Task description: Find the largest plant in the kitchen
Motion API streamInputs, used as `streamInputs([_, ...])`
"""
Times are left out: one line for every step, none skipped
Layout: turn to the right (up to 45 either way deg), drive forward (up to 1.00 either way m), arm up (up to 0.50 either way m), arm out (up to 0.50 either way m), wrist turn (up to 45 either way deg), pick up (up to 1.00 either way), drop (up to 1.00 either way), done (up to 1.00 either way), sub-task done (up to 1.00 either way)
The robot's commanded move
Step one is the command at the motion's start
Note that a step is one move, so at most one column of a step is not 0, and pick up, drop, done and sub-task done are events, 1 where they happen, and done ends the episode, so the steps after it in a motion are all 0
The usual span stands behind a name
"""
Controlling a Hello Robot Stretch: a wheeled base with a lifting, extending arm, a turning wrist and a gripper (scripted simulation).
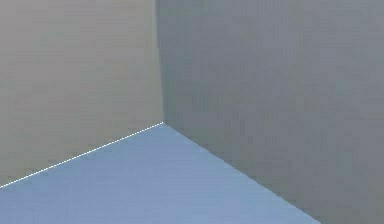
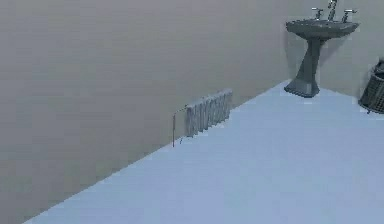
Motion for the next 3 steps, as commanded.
streamInputs([-39.0,0.0,0.0,0.0,0.0,0.0,0.0,0.0,0.0])
streamInputs([0.0,1.0,0.0,0.0,0.0,0.0,0.0,0.0,0.0])
streamInputs([-45.0,0.0,0.0,0.0,0.0,0.0,0.0,0.0,0.0])
